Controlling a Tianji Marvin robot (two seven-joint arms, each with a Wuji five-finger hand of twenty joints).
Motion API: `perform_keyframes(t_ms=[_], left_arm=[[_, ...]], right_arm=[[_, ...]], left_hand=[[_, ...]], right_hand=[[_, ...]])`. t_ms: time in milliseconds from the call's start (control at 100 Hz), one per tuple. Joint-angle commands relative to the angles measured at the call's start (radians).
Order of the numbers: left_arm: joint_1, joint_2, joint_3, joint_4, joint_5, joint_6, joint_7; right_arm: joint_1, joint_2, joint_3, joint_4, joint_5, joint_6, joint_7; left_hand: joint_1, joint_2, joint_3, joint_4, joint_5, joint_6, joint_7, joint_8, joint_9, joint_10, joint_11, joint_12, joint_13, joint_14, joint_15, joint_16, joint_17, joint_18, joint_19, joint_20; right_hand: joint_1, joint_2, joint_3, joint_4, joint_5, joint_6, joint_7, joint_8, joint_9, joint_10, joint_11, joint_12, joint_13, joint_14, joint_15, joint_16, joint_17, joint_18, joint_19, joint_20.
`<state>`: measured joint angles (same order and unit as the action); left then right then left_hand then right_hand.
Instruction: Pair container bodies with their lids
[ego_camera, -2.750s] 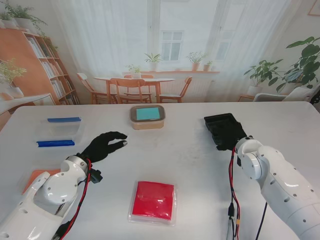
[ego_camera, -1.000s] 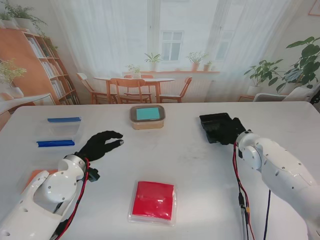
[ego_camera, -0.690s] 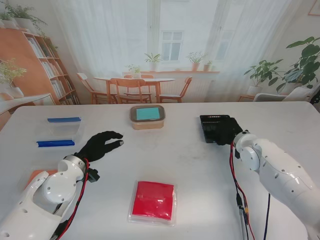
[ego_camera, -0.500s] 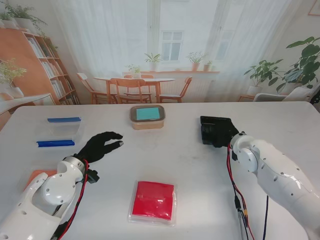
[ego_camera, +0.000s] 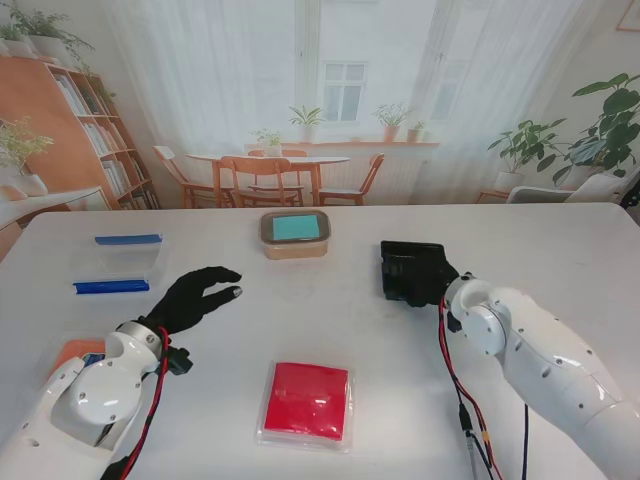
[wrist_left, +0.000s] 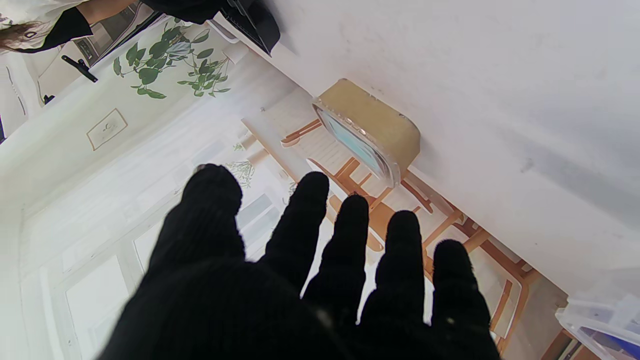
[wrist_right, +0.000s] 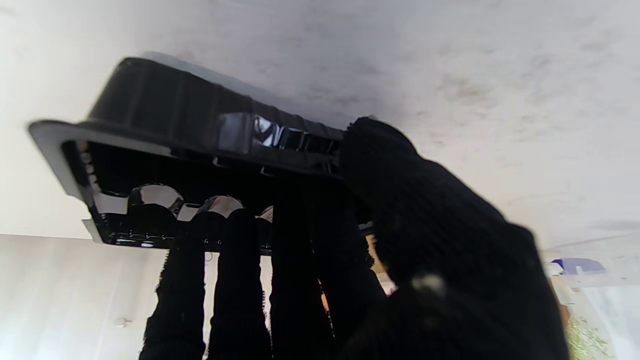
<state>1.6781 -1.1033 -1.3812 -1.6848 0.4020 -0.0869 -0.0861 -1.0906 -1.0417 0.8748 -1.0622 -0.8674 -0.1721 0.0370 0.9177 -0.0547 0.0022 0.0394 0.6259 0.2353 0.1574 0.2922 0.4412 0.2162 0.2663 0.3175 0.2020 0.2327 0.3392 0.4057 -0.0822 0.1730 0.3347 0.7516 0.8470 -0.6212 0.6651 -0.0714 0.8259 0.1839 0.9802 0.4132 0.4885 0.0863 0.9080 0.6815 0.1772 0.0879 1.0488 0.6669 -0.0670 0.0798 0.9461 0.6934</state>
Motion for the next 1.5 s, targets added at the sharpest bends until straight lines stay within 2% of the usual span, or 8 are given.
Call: perform_keyframes(t_ms=[0, 250, 480, 860, 1180, 1490], left_arm=[[0.014, -0.001, -0.002, -0.009, 0.0, -0.007, 0.002], [0.04, -0.001, -0.015, -0.035, -0.005, -0.017, 0.003], [0.065, 0.0, -0.026, -0.061, -0.007, -0.022, 0.0], [0.101, 0.001, -0.044, -0.097, -0.003, -0.028, -0.004], [0.126, 0.001, -0.058, -0.122, -0.003, -0.039, 0.0], [0.142, 0.002, -0.07, -0.132, -0.003, -0.049, -0.002]], right_arm=[[-0.014, -0.006, 0.0, -0.027, 0.007, -0.007, 0.021], [-0.043, -0.012, 0.002, -0.115, 0.042, 0.014, 0.069], [-0.04, -0.019, -0.032, -0.144, 0.08, 0.022, 0.084], [0.004, -0.042, -0.128, -0.143, 0.166, 0.009, 0.083], [0.047, -0.063, -0.209, -0.148, 0.233, 0.057, 0.098], [0.106, -0.112, -0.3, -0.096, 0.312, 0.097, 0.055]], left_hand=[[-0.036, 0.021, -0.022, -0.018, -0.013, -0.025, -0.011, -0.004, -0.017, -0.019, -0.013, -0.009, -0.028, -0.021, -0.029, -0.009, -0.015, -0.01, -0.024, 0.015], [-0.037, 0.02, -0.022, -0.018, -0.013, -0.026, -0.011, -0.004, -0.016, -0.02, -0.013, -0.009, -0.028, -0.021, -0.031, -0.01, -0.015, -0.009, -0.028, 0.017], [-0.036, 0.02, -0.022, -0.018, -0.012, -0.025, -0.011, -0.004, -0.016, -0.02, -0.014, -0.009, -0.028, -0.021, -0.031, -0.01, -0.015, -0.009, -0.03, 0.018], [-0.037, 0.02, -0.022, -0.019, -0.012, -0.024, -0.011, -0.003, -0.015, -0.019, -0.014, -0.009, -0.027, -0.021, -0.032, -0.01, -0.015, -0.009, -0.033, 0.021], [-0.039, 0.021, -0.023, -0.019, -0.013, -0.024, -0.012, -0.003, -0.015, -0.019, -0.015, -0.009, -0.027, -0.022, -0.033, -0.01, -0.016, -0.009, -0.036, 0.022], [-0.038, 0.02, -0.022, -0.019, -0.012, -0.026, -0.012, -0.003, -0.014, -0.02, -0.016, -0.009, -0.026, -0.022, -0.034, -0.01, -0.015, -0.008, -0.036, 0.024]], right_hand=[[0.045, -0.038, 0.023, -0.023, 0.033, -0.006, 0.017, 0.014, 0.032, 0.013, 0.014, 0.014, 0.014, -0.003, 0.017, 0.015, -0.003, -0.02, 0.025, 0.015], [0.048, -0.058, 0.028, -0.022, 0.049, 0.01, 0.017, 0.015, 0.056, 0.028, 0.003, 0.013, 0.027, 0.009, 0.017, 0.016, -0.006, -0.012, 0.034, 0.011], [0.048, -0.063, 0.032, -0.024, 0.055, 0.012, 0.014, 0.012, 0.068, 0.03, -0.003, 0.014, 0.036, 0.012, 0.017, 0.017, -0.004, -0.009, 0.042, 0.01], [0.049, -0.066, 0.035, -0.027, 0.059, 0.012, 0.013, 0.01, 0.073, 0.031, -0.009, 0.018, 0.039, 0.015, 0.017, 0.017, -0.005, -0.008, 0.052, 0.007], [0.051, -0.073, 0.038, -0.027, 0.063, 0.017, 0.013, 0.009, 0.079, 0.036, -0.013, 0.02, 0.043, 0.019, 0.018, 0.017, -0.006, -0.005, 0.056, 0.004], [0.052, -0.076, 0.04, -0.027, 0.062, 0.026, 0.013, 0.008, 0.077, 0.043, -0.016, 0.022, 0.038, 0.024, 0.017, 0.017, -0.008, -0.003, 0.055, 0.0]])
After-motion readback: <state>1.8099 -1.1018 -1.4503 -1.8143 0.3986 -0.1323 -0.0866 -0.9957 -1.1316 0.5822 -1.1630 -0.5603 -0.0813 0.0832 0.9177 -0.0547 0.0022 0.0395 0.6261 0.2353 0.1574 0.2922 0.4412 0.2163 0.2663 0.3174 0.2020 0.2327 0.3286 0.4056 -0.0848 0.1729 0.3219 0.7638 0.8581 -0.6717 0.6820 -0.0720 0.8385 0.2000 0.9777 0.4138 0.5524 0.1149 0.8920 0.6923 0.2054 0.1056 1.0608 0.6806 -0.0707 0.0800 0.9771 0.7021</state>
